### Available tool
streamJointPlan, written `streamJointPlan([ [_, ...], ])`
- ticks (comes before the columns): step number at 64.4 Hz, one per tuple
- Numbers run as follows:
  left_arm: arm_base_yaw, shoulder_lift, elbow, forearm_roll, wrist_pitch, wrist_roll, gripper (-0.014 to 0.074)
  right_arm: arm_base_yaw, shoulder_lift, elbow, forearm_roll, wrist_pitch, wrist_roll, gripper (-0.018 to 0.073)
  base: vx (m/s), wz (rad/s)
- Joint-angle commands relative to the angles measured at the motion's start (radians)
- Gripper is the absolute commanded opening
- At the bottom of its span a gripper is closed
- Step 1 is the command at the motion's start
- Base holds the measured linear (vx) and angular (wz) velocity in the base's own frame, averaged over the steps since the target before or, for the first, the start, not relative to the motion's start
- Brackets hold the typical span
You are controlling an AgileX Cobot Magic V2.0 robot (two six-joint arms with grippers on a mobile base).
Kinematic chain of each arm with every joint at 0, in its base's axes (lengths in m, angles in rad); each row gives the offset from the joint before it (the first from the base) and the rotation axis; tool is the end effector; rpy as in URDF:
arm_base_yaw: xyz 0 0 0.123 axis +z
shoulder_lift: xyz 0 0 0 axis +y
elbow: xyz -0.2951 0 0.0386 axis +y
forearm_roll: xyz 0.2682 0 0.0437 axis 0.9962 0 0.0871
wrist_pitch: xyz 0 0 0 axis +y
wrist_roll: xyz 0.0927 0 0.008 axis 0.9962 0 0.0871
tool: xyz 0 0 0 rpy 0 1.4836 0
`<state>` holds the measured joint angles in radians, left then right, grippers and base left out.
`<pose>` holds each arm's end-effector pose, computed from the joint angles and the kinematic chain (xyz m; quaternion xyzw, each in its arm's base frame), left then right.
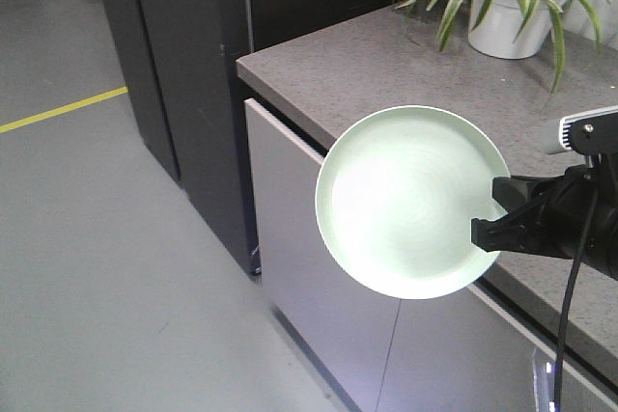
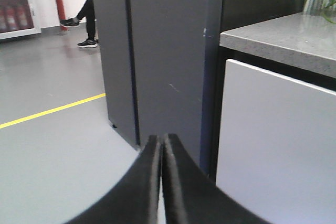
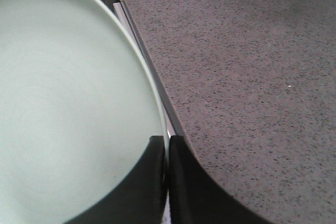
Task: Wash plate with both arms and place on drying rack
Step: 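Drive up to the steel sink holding the plate above it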
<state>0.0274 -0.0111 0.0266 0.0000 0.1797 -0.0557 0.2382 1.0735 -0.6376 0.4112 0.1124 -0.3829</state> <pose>0.0658 0.0018 0.1877 -0.0309 0.7436 -0.0095 0.6678 0.2306 0.0603 0.2865 -0.1016 0.8413 0.0887 0.5235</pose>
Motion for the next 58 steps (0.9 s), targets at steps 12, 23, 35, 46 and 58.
streamJointPlan([
  [12, 0.001, -0.016, 0.015, -0.007, -0.071, -0.004, -0.0005, -0.004, -0.02, -0.026, 0.001, -0.072, -0.002, -0.0009, 0.06, -0.25],
  [23, 0.001, -0.016, 0.015, -0.007, -0.071, -0.004, -0.0005, -0.004, -0.02, -0.026, 0.001, -0.072, -0.002, -0.0009, 0.08, -0.3],
  [35, 0.001, -0.016, 0.015, -0.007, -0.071, -0.004, -0.0005, -0.004, -0.02, -0.026, 0.001, -0.072, -0.002, -0.0009, 0.09, -0.35],
  [46, 0.001, -0.016, 0.015, -0.007, -0.071, -0.004, -0.0005, -0.004, -0.02, -0.026, 0.001, -0.072, -0.002, -0.0009, 0.1, -0.38],
  [58, 0.001, -0.016, 0.015, -0.007, -0.071, -0.004, -0.0005, -0.004, -0.02, -0.026, 0.001, -0.072, -0.002, -0.0009, 0.11, -0.42],
])
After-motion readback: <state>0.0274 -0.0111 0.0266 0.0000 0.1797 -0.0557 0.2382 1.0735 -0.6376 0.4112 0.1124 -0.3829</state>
